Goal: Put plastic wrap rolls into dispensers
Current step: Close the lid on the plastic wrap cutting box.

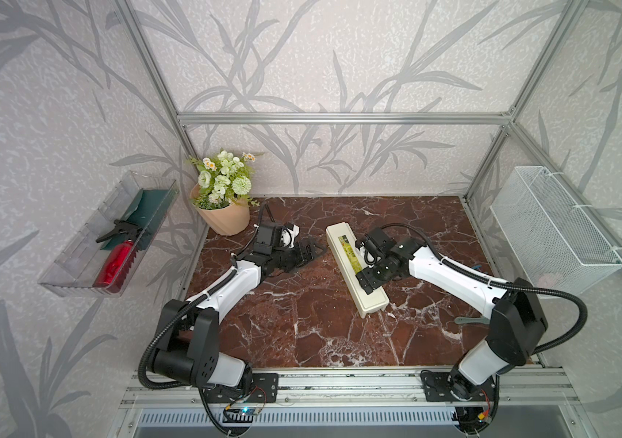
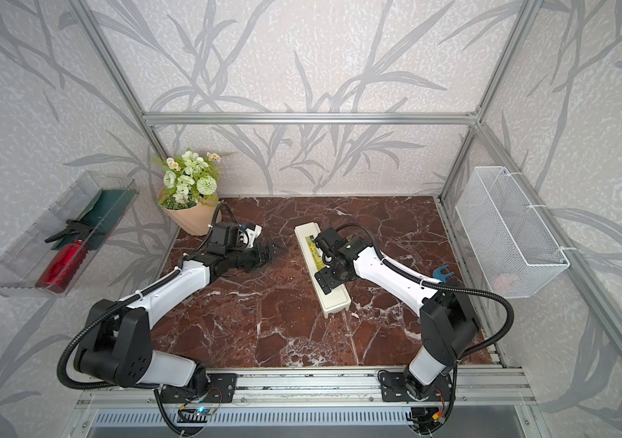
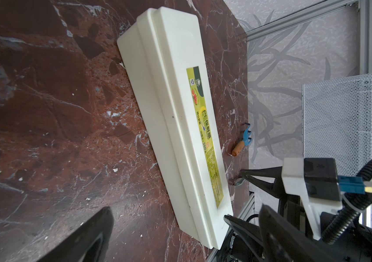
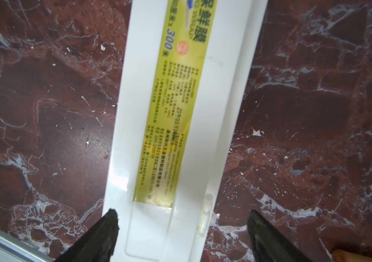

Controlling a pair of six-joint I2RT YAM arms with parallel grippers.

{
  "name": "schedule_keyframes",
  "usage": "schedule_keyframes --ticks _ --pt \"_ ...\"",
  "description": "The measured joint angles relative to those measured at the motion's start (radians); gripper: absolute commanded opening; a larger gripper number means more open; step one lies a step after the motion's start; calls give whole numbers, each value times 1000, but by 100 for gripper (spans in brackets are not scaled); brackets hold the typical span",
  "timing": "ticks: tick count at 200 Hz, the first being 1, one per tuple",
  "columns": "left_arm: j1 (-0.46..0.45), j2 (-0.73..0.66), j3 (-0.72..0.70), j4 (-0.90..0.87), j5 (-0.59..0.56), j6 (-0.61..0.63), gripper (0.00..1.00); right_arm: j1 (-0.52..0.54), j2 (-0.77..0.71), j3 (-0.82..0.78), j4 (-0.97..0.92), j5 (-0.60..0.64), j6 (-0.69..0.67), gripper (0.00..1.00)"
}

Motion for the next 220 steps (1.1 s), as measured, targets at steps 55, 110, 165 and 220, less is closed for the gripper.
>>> schedule_keyframes --ticks 55,110,165,220 --pt "0 -10 -25 -25 -8 0 99 32 -5 -73 82 -8 48 83" --pt "0 -33 -26 -31 -15 10 99 35 -12 -96 131 7 83 84" --pt "-2 -33 -48 -28 -14 6 99 47 0 -96 143 48 91 80" --pt "-15 -33 -61 19 -6 -19 99 47 1 -96 150 46 122 72"
